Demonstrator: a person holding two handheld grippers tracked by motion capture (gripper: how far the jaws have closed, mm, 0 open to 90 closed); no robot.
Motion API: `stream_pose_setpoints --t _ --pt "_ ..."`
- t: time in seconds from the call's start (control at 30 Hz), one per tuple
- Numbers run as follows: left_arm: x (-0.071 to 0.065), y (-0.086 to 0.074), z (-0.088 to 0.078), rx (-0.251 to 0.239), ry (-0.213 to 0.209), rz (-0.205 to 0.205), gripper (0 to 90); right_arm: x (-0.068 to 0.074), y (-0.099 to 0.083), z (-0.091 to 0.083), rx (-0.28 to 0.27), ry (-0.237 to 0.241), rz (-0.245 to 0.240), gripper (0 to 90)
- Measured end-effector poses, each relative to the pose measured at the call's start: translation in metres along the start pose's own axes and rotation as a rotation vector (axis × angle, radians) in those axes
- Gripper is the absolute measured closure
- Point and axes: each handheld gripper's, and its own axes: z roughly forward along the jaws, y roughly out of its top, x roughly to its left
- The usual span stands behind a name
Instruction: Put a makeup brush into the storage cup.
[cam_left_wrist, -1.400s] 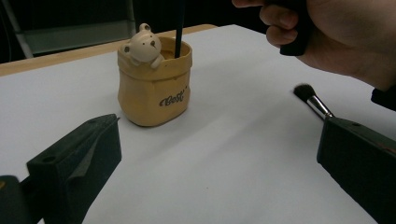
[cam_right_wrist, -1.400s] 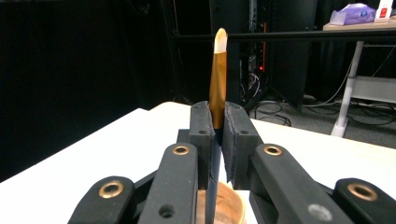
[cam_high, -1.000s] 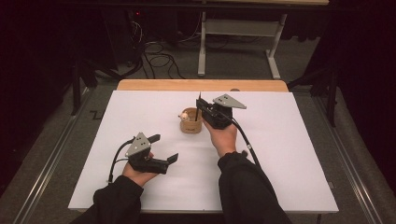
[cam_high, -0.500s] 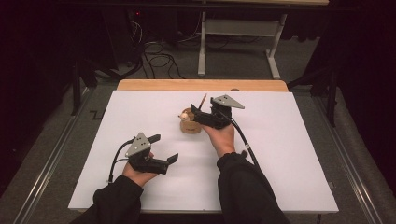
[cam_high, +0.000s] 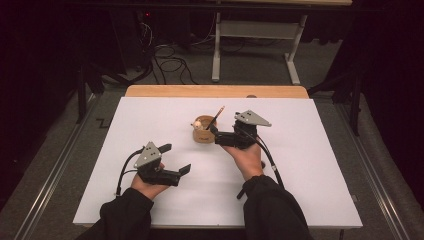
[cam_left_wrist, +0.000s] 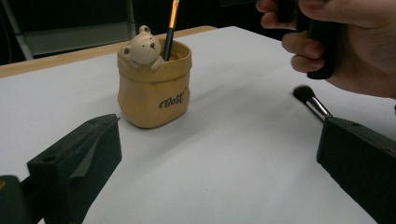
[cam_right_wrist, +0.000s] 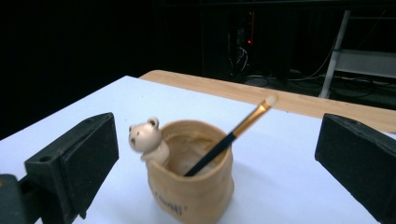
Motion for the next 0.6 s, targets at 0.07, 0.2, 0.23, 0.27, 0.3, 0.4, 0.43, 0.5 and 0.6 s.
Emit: stream_pose_setpoints --t 0.07,0.2,0.23,0.27,0.3,0.4,0.43,0.5,0.6 --pt "0.000 0.000 0.000 0.000 0.002 0.000 0.7 -0.001 -0.003 -0.009 -0.002 -0.002 -0.002 0.2" --pt "0.000 0.000 0.000 -0.002 0.009 0.001 0.7 -0.004 -0.008 -0.027 -0.006 -0.009 -0.007 0.2" --pt "0.000 0.000 0.000 -0.004 0.011 -0.001 0.7 -0.006 -0.009 -0.031 -0.007 -0.010 -0.009 0.2" --pt "0.001 0.000 0.000 -0.004 0.013 -0.003 0.7 -0.007 -0.010 -0.036 -0.008 -0.013 -0.009 0.2" --pt "0.001 0.000 -0.001 -0.004 0.015 -0.003 0.6 -0.008 -0.012 -0.041 -0.010 -0.017 -0.012 0.2" --pt "0.002 0.000 -0.001 -0.005 0.019 -0.005 0.7 -0.013 -0.015 -0.055 -0.014 -0.026 -0.020 0.2" --pt "0.002 0.000 -0.001 -0.005 0.021 -0.005 0.6 -0.015 -0.017 -0.060 -0.017 -0.029 -0.023 0.2" --pt "0.003 0.000 -0.001 -0.004 0.023 -0.007 0.7 -0.018 -0.019 -0.069 -0.019 -0.033 -0.028 0.2" --pt "0.003 0.000 -0.001 -0.004 0.028 -0.010 0.6 -0.023 -0.023 -0.082 -0.020 -0.041 -0.036 0.2"
